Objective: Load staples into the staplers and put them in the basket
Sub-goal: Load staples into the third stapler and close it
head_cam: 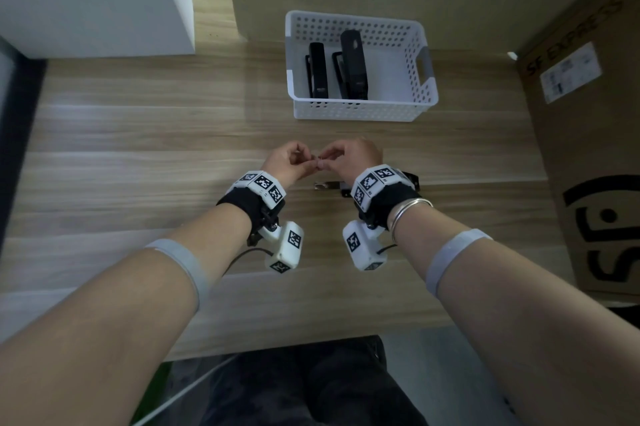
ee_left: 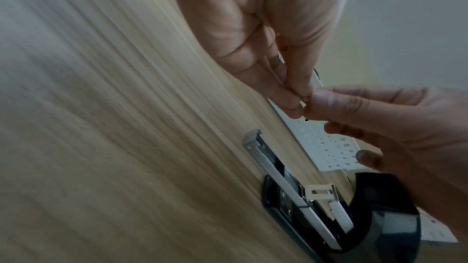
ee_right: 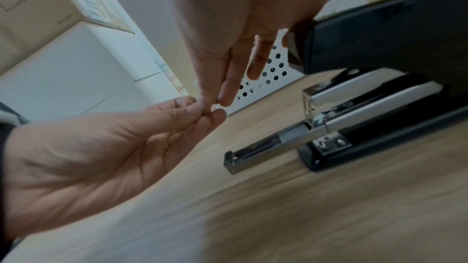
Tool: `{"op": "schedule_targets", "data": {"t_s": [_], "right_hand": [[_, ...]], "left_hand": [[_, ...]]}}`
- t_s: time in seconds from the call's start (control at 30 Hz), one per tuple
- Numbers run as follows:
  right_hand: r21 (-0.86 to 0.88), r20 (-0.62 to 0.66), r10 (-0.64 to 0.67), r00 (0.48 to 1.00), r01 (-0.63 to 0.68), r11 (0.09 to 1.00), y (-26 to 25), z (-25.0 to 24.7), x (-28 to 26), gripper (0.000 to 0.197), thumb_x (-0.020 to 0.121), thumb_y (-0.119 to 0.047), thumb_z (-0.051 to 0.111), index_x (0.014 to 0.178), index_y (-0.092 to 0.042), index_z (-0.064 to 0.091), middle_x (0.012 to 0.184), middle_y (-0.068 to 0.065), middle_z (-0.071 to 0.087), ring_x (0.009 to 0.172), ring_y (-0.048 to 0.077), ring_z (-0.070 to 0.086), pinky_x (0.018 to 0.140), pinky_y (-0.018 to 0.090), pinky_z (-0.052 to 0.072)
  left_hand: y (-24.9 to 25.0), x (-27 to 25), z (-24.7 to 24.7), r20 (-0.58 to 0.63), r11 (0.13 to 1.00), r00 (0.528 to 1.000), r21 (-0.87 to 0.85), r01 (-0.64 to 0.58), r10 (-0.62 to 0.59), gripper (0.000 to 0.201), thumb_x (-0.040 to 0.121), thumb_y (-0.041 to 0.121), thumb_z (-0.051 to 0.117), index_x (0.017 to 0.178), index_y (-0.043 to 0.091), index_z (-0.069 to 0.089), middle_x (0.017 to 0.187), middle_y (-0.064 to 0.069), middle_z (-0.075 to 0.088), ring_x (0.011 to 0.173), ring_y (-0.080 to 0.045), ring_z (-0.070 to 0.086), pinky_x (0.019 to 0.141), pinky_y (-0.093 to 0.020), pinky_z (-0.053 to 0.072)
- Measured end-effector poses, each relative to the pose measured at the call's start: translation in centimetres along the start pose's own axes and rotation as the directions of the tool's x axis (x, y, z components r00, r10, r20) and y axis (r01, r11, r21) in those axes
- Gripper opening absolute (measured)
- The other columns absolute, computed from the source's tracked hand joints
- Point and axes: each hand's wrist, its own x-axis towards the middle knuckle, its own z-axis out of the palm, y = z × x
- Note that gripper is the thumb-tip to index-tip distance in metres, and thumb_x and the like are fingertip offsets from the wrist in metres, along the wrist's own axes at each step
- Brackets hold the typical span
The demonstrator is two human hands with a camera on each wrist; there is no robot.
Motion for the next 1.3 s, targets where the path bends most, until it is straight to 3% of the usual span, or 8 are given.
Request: {"op": "schedule_targets", "data": {"t_s": [0.13,0.23,0.4,0.53,0.7,0.87,1.1,1.3], "right_hand": [[-0.208,-0.011,-0.092,0.996,0.088,0.974,0.2,-0.5,-0.4,0.016,0.082,-0.041,0.068,0.092,-0.03,0.072,0.088,-0.014,0.071,0.105,0.011,0.054,0.1,0.038,0.036],[-0.532,0.162,-0.146,0.976,0.211,0.82,-0.2,-1.3,-1.0,0.016,0.087,-0.034,0.059,0.097,-0.029,0.07,0.102,-0.005,0.069,0.12,0.02,0.046,0.103,0.043,0.026],[-0.657,0.286,-0.123,0.95,0.288,0.696,-0.6,-1.3,-1.7,0.022,0.09,-0.039,0.057,0.101,-0.024,0.07,0.11,-0.001,0.068,0.127,0.021,0.042,0.109,0.047,0.02],[-0.686,0.312,-0.11,0.944,0.304,0.661,-0.9,-1.1,-1.6,0.022,0.092,-0.037,0.056,0.102,-0.023,0.069,0.109,0.0,0.068,0.124,0.021,0.043,0.109,0.046,0.02],[-0.732,0.375,-0.083,0.923,0.35,0.585,-1.6,-0.9,-1.3,0.02,0.095,-0.028,0.054,0.108,-0.022,0.067,0.122,0.003,0.063,0.133,0.022,0.035,0.113,0.046,0.015],[-0.698,0.346,-0.046,0.937,0.29,0.655,-1.3,-1.0,-0.8,0.019,0.092,-0.03,0.059,0.105,-0.024,0.07,0.127,0.004,0.061,0.137,0.022,0.033,0.113,0.046,0.014],[-0.651,0.271,-0.044,0.962,0.217,0.727,-0.8,-0.6,-0.4,0.024,0.091,-0.04,0.058,0.104,-0.025,0.072,0.113,-0.002,0.066,0.124,0.02,0.043,0.108,0.044,0.022],[-0.689,0.274,-0.02,0.961,0.211,0.693,-0.9,-0.9,-0.4,0.019,0.09,-0.034,0.061,0.105,-0.025,0.07,0.116,0.0,0.063,0.126,0.021,0.041,0.108,0.044,0.021]], "left_hand": [[-0.2,-0.1,0.2,0.043,0.991,0.999,0.137,-0.015,0.009,0.036,0.083,-0.012,0.057,0.068,0.021,0.05,0.073,-0.001,0.062,0.06,-0.001,0.066,0.071,-0.019,0.057],[-0.2,-0.4,0.4,0.013,0.927,0.998,0.37,-0.059,0.058,0.041,0.08,-0.015,0.05,0.065,0.023,0.051,0.079,-0.009,0.064,0.073,-0.025,0.064,0.082,-0.04,0.054],[-0.3,-0.8,0.4,0.051,0.746,0.992,0.656,-0.117,0.112,0.019,0.082,-0.007,0.05,0.093,0.002,0.063,0.104,-0.016,0.068,0.081,-0.025,0.058,0.075,-0.026,0.043],[-0.5,-0.9,0.3,0.094,0.637,0.99,0.758,-0.138,0.102,0.023,0.083,-0.004,0.049,0.1,0.003,0.063,0.108,-0.018,0.066,0.096,-0.033,0.061,0.083,-0.031,0.047],[-0.5,-0.9,0.1,0.114,0.603,0.991,0.786,-0.134,0.071,0.026,0.083,-0.003,0.049,0.103,0.004,0.063,0.109,-0.019,0.065,0.096,-0.034,0.061,0.084,-0.034,0.048],[-0.6,-0.9,-0.4,0.103,0.599,0.994,0.793,-0.11,0.046,0.029,0.081,-0.005,0.046,0.103,0.004,0.062,0.11,-0.02,0.063,0.099,-0.034,0.06,0.086,-0.033,0.047],[-0.8,-1.1,-2.5,0.093,0.557,0.996,0.827,-0.081,0.006,0.027,0.083,-0.003,0.048,0.105,0.004,0.063,0.111,-0.021,0.063,0.101,-0.035,0.06,0.088,-0.034,0.046],[-1.1,-2.4,-4.1,0.234,0.476,0.961,0.869,-0.138,-0.149,0.026,0.084,0.005,0.057,0.109,0.006,0.063,0.113,-0.014,0.066,0.103,-0.028,0.061,0.084,-0.024,0.043]]}}
